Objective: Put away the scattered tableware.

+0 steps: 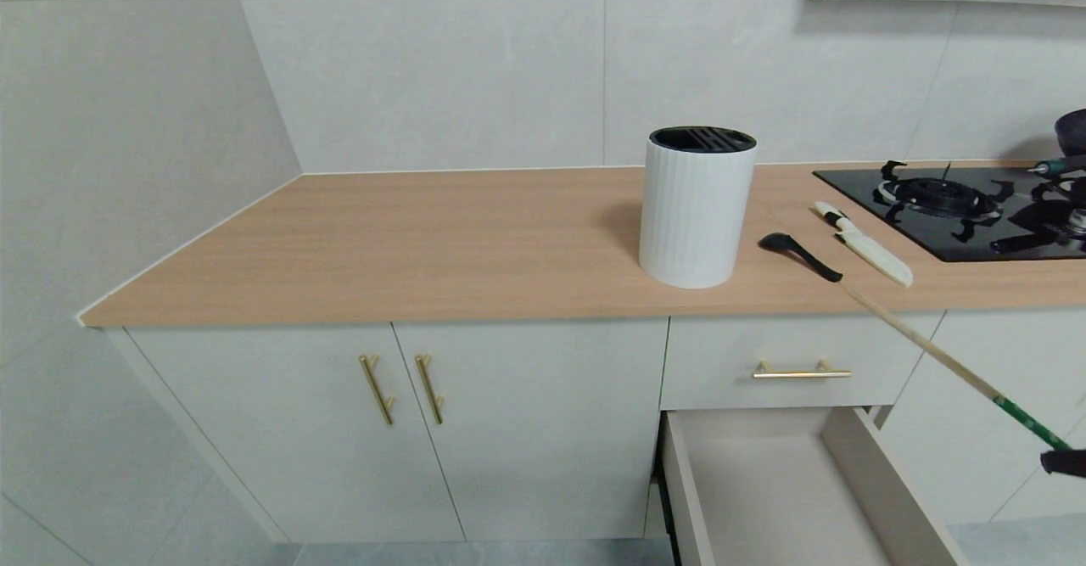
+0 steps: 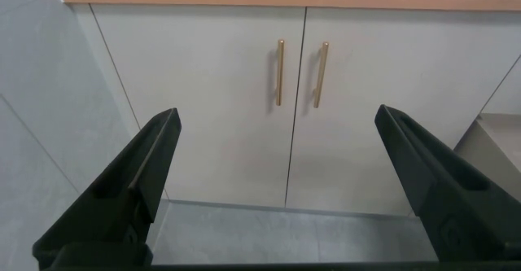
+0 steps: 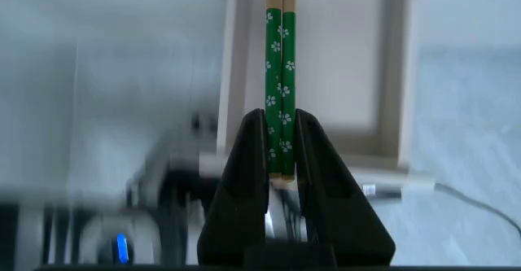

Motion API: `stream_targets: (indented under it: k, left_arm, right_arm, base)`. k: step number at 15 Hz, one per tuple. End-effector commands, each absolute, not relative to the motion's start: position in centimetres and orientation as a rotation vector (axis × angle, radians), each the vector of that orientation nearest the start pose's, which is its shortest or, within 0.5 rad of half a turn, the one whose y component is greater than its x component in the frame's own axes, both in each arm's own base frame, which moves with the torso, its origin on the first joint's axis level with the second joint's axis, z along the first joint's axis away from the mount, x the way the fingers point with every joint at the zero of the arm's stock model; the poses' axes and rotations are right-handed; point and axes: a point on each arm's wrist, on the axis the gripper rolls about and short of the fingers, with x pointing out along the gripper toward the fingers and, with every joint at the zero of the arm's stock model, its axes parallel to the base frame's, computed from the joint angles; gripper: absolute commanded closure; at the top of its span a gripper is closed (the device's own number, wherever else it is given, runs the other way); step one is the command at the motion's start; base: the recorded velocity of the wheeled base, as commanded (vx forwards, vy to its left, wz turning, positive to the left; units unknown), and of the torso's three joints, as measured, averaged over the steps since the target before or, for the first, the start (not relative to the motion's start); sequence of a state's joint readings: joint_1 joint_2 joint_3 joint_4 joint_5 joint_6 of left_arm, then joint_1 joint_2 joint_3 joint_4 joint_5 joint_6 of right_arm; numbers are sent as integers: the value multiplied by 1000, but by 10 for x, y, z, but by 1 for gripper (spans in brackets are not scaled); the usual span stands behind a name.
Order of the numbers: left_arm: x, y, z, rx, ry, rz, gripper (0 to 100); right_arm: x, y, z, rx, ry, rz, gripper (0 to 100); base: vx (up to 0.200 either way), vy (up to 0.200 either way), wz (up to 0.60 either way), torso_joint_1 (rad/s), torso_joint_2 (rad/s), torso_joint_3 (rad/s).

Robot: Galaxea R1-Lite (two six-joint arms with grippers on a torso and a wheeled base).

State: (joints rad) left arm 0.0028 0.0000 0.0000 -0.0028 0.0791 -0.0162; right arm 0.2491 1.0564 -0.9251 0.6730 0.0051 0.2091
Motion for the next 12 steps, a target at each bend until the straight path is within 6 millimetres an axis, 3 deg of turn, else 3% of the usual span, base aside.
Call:
stream_targets:
  k: [1,4,9,12]
  left_arm:
    - [-23,2,76,-17,-4,83,0]
    - [-23,2,76,-17,-4,83,0]
    - [-23,2,76,-17,-4,83,0]
    - [-23,2,76,-17,-4,83,0]
  right_arm:
    - [83,23,219,88,864,173,100]
    - [96,28,189,81,1016,179,100]
    - [141,43,139,70,1050,198,100]
    - [147,44,129,64,1105,191,100]
  base:
    - [0,0,0,0,0,0]
    - [0,0,0,0,0,0]
    - [0,0,0,0,0,0]
    - [0,0,0,-9,27,19]
